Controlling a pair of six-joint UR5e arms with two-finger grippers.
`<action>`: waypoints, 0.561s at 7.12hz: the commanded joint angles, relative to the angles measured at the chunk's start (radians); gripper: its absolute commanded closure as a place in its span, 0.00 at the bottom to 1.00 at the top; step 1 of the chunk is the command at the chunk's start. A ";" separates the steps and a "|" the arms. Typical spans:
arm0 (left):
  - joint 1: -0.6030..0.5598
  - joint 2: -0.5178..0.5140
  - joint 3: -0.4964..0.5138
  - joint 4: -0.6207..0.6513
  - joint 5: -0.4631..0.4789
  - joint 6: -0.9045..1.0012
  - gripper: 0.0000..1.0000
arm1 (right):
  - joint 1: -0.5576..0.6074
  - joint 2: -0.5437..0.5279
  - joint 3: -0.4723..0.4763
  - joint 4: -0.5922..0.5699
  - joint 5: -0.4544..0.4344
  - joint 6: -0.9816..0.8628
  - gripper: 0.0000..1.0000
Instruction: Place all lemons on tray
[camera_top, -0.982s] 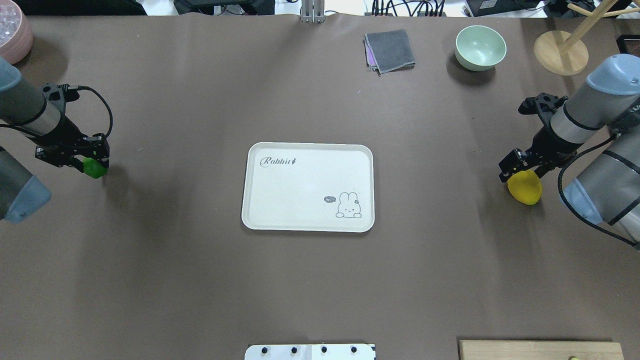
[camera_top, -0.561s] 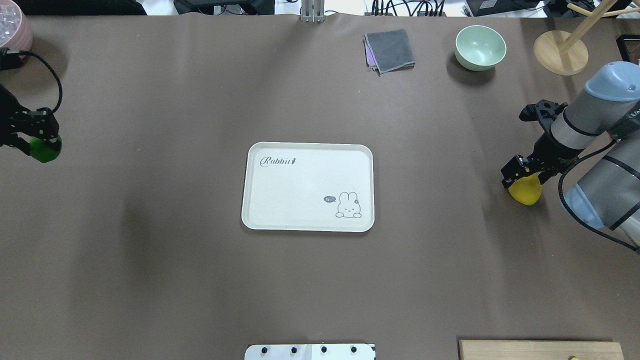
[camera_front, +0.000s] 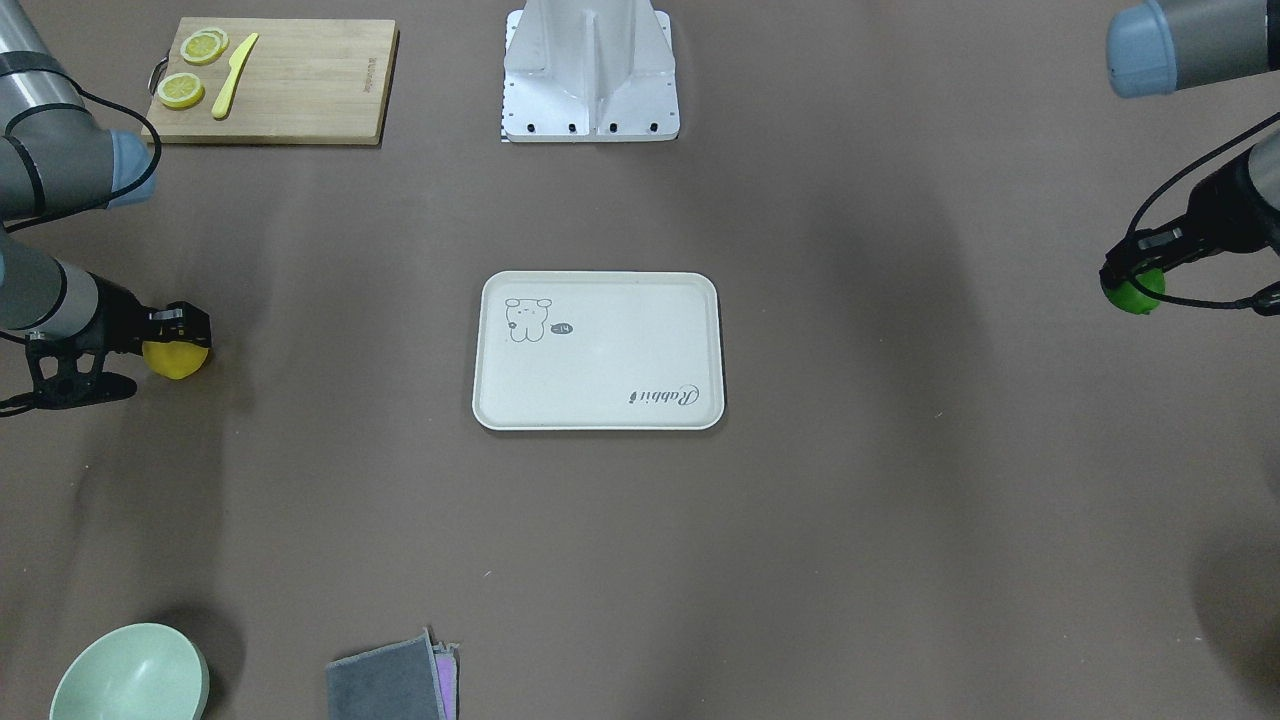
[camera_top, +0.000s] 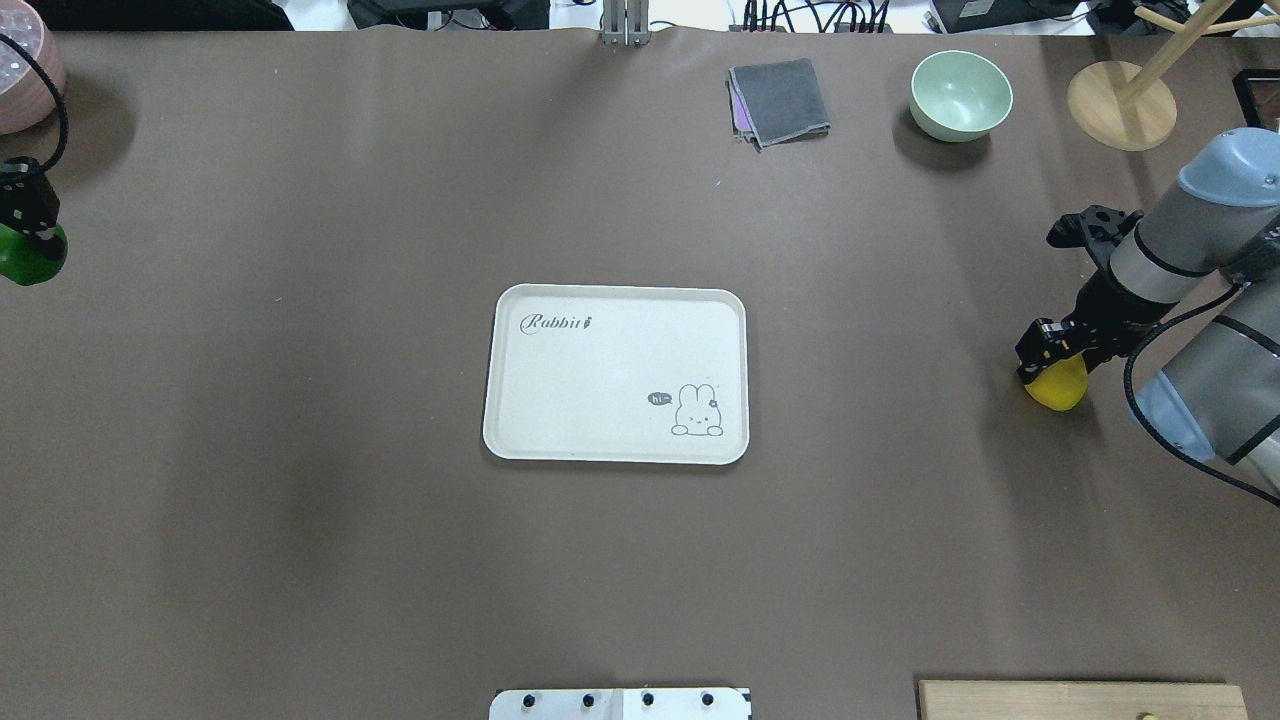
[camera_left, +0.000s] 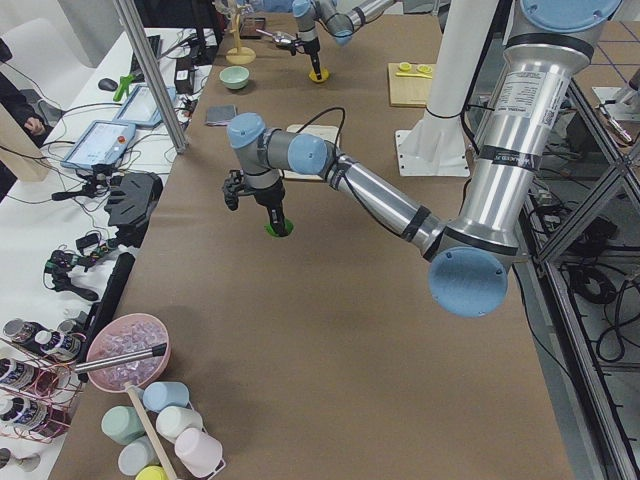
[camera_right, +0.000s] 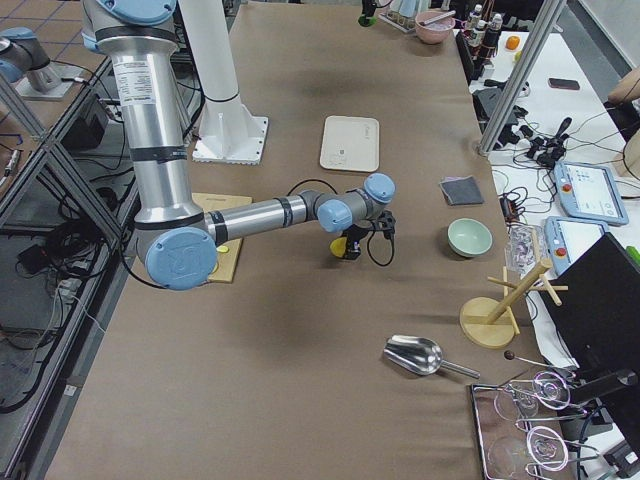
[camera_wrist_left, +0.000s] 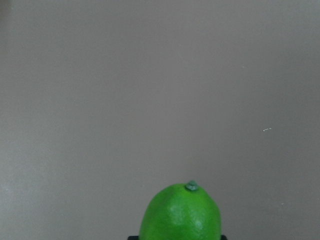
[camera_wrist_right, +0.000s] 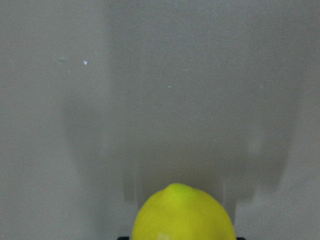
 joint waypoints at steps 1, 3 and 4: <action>-0.009 -0.083 -0.002 0.109 0.004 0.018 1.00 | 0.013 0.010 0.010 -0.042 0.011 0.001 0.58; -0.006 -0.109 -0.007 0.109 0.004 0.003 1.00 | 0.048 -0.001 0.053 -0.043 0.018 -0.001 0.58; -0.005 -0.111 -0.028 0.111 0.001 0.000 1.00 | 0.062 0.002 0.073 -0.043 0.033 -0.001 0.58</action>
